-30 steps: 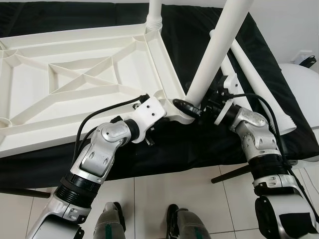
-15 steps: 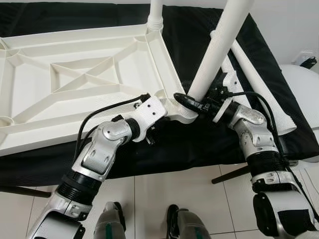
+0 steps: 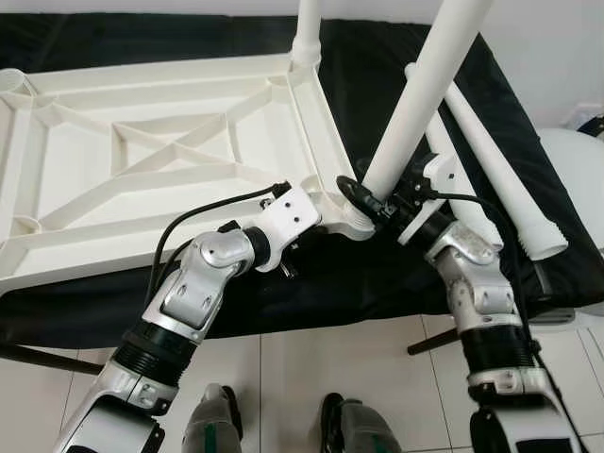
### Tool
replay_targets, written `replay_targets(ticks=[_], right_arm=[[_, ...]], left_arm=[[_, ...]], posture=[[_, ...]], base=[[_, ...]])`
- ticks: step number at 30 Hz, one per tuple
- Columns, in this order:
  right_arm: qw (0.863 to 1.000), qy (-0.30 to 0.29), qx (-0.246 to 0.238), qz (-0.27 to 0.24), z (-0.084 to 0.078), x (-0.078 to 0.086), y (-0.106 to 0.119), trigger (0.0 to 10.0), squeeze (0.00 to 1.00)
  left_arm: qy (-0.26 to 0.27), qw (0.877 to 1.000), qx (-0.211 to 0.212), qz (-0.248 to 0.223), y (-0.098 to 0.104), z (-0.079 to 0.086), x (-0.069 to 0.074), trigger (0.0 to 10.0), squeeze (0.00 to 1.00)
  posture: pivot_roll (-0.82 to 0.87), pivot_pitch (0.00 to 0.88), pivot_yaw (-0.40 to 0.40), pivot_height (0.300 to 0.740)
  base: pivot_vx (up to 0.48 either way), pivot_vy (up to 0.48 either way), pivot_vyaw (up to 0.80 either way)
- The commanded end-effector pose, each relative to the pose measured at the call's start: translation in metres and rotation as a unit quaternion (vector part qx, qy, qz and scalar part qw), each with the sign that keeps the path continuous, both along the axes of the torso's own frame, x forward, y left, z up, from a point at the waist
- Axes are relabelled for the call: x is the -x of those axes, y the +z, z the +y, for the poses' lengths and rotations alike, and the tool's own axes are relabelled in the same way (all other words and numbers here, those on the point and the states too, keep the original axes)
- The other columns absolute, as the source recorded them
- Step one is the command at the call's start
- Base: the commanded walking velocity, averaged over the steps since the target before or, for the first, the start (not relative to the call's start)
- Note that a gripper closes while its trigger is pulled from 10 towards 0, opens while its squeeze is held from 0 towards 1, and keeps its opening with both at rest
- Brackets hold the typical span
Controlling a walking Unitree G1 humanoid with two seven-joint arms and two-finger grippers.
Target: Building children table
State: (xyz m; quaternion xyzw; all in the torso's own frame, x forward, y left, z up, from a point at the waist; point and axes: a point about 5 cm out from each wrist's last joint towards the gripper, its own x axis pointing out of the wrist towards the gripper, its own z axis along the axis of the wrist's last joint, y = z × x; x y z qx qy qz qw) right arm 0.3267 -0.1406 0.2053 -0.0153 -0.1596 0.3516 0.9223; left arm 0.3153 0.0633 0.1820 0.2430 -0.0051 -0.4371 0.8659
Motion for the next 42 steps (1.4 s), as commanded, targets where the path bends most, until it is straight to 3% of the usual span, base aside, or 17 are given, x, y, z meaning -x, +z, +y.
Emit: replay_targets(ticks=[1, 4, 5, 9, 18, 26, 27, 28, 29, 31, 32, 33, 37, 42], right_arm=[[1.000, -0.017, -0.024, -0.001, 0.006, 0.004, 0.003, 0.0, 0.00], [0.997, -0.061, -0.047, 0.008, 0.006, 0.005, 0.003, 0.0, 0.00], [0.993, -0.110, -0.052, 0.014, 0.008, 0.004, 0.003, 0.0, 0.00], [0.987, -0.151, -0.061, 0.009, 0.017, 0.008, 0.005, 0.0, 0.00], [0.973, -0.212, -0.088, 0.029, 0.043, 0.018, -0.005, 0.0, 0.00], [0.966, -0.235, -0.098, 0.043, 0.046, 0.020, -0.007, 0.0, 0.00], [0.966, -0.236, -0.100, 0.045, 0.046, 0.020, -0.007, 3.8, 0.00], [0.965, -0.236, -0.100, 0.047, 0.045, 0.020, -0.006, 3.8, 0.00], [0.966, -0.234, -0.099, 0.047, 0.042, 0.019, -0.006, 10.0, 0.00], [0.967, -0.231, -0.093, 0.042, 0.039, 0.017, -0.004, 10.0, 0.00], [0.969, -0.227, -0.091, 0.039, 0.036, 0.016, -0.003, 10.0, 0.20], [0.970, -0.221, -0.091, 0.039, 0.034, 0.015, -0.002, 10.0, 1.00], [0.977, -0.191, -0.087, 0.034, 0.032, 0.014, 0.001, 10.0, 1.00], [0.988, -0.140, -0.068, 0.022, 0.016, 0.011, 0.008, 10.0, 1.00]], left_arm=[[0.027, 0.999, -0.010, 0.029, -0.017, 0.004, -0.002, 10.0, 0.00], [0.026, 0.999, -0.008, 0.029, -0.017, 0.003, -0.003, 10.0, 0.00], [0.026, 0.999, -0.007, 0.030, -0.017, 0.002, -0.003, 10.0, 0.00], [0.025, 0.999, -0.006, 0.031, -0.018, 0.002, -0.004, 10.0, 0.00], [0.027, 0.999, -0.002, 0.032, -0.019, 0.001, -0.003, 10.0, 0.00], [0.033, 0.999, -0.001, 0.032, -0.019, 0.005, -0.003, 10.0, 0.00], [0.034, 0.999, -0.001, 0.033, -0.019, 0.005, -0.003, 10.0, 0.00], [0.034, 0.999, -0.001, 0.033, -0.019, 0.006, -0.003, 10.0, 0.00], [0.034, 0.999, -0.002, 0.033, -0.019, 0.006, -0.003, 10.0, 0.00], [0.034, 0.999, -0.002, 0.033, -0.019, 0.006, -0.004, 10.0, 0.00], [0.035, 0.999, -0.003, 0.032, -0.019, 0.007, -0.004, 10.0, 0.00], [0.035, 0.999, -0.003, 0.032, -0.019, 0.007, -0.004, 10.0, 0.00], [0.036, 0.999, -0.003, 0.031, -0.018, 0.008, -0.004, 10.0, 0.00], [0.039, 0.999, -0.005, 0.030, -0.018, 0.010, -0.004, 10.0, 0.00]], posture=[[0.01, 0.130, -0.019, 0.740], [0.01, 0.127, -0.016, 0.740], [0.01, 0.126, -0.014, 0.740], [0.00, 0.127, -0.015, 0.740], [0.02, 0.138, -0.026, 0.740], [0.03, 0.144, -0.029, 0.740], [0.03, 0.145, -0.029, 0.740], [0.03, 0.145, -0.029, 0.740], [0.03, 0.144, -0.029, 0.740], [0.03, 0.145, -0.029, 0.740], [0.04, 0.145, -0.029, 0.740], [0.04, 0.145, -0.029, 0.740], [0.04, 0.144, -0.030, 0.740], [0.04, 0.145, -0.031, 0.740]], base=[[0.000, 0.000, 0.00], [0.000, 0.000, 0.00], [0.000, 0.000, 0.00], [0.000, 0.000, 0.00], [0.000, 0.000, 0.00], [0.000, 0.000, 0.00], [0.000, 0.000, 0.00], [0.000, 0.000, 0.00], [0.000, 0.000, 0.00], [0.000, 0.000, 0.00], [0.000, 0.000, 0.00], [0.000, 0.000, 0.00], [0.000, 0.000, 0.00], [0.000, 0.000, 0.00]])
